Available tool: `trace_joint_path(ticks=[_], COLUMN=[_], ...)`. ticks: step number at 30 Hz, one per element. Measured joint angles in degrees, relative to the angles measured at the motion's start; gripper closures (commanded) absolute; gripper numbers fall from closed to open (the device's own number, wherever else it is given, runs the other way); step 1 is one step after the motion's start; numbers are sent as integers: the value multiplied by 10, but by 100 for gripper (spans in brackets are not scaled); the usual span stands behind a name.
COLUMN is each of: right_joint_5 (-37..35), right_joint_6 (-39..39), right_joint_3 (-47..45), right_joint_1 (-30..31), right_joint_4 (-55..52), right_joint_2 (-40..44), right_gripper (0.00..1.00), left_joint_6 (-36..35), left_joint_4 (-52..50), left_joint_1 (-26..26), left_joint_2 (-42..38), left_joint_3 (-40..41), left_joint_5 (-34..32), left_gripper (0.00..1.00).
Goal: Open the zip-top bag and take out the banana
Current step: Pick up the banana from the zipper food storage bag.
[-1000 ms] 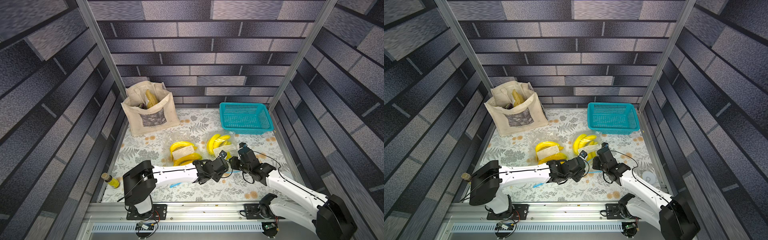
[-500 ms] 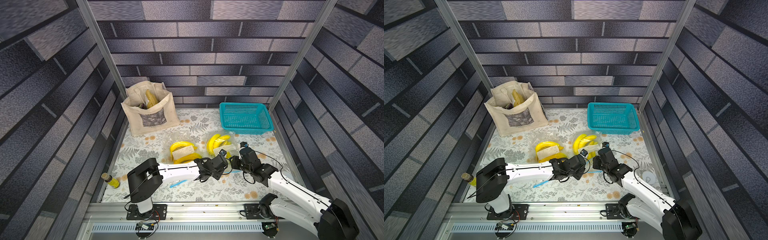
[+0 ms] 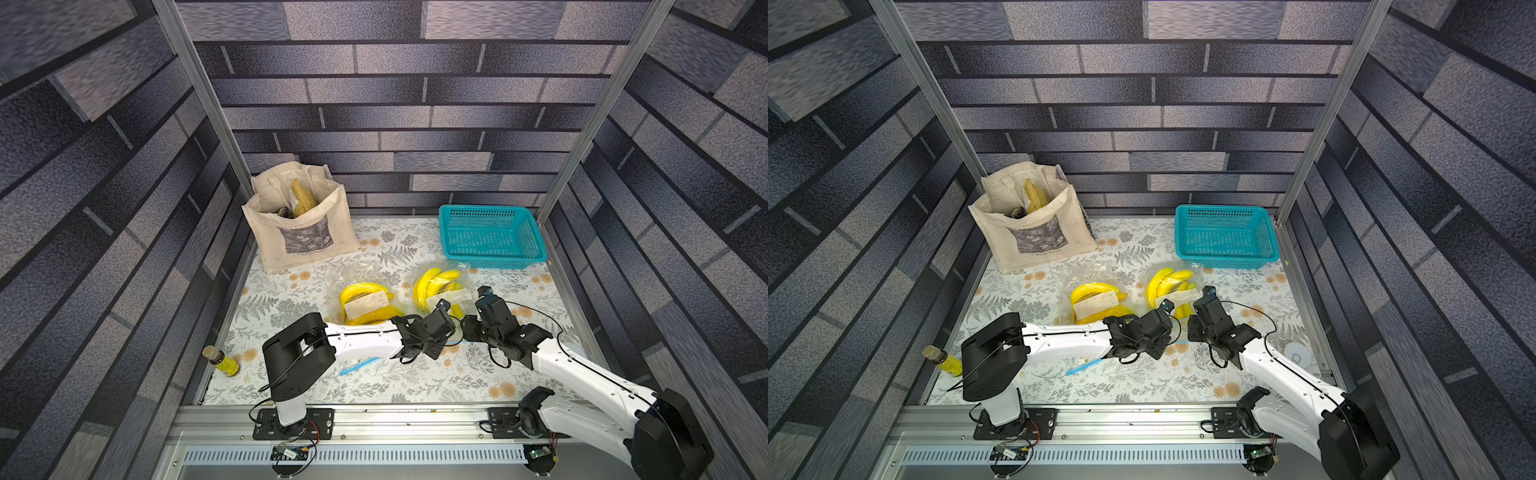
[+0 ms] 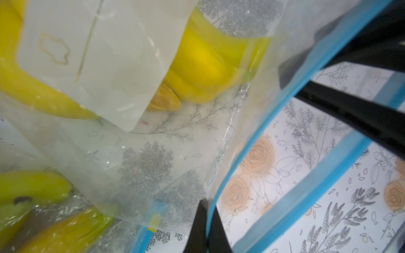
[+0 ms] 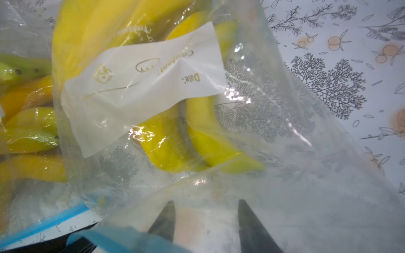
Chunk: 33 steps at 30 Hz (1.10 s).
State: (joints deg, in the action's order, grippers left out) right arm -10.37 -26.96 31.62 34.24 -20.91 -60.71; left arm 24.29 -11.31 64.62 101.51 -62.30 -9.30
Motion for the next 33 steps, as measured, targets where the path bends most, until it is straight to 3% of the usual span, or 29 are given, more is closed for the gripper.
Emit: trace_joint_path(ticks=[4, 11, 18, 23, 33], right_joint_5=[-8, -30, -42, -48, -62], right_joint_6=[49, 87, 112, 129, 185], right_joint_3=[60, 120, 122, 122, 175], right_joint_1=[0, 0, 0, 0, 0], right_joint_4=[-37, -82, -132, -136, -145], right_joint_2=[-56, -128, -127, -120, -221], right_gripper=[34, 37, 39, 34, 26], left_joint_6=[0, 2, 8, 9, 18], left_joint_4=[3, 2, 11, 17, 18], left_joint_1=[4, 33, 40, 40, 31], left_joint_2=[0, -30, -66, -66, -61], left_joint_3=[0, 0, 0, 0, 0], left_joint_5=[-19, -89, -136, -144, -132], left_gripper=[100, 100, 100, 100, 100])
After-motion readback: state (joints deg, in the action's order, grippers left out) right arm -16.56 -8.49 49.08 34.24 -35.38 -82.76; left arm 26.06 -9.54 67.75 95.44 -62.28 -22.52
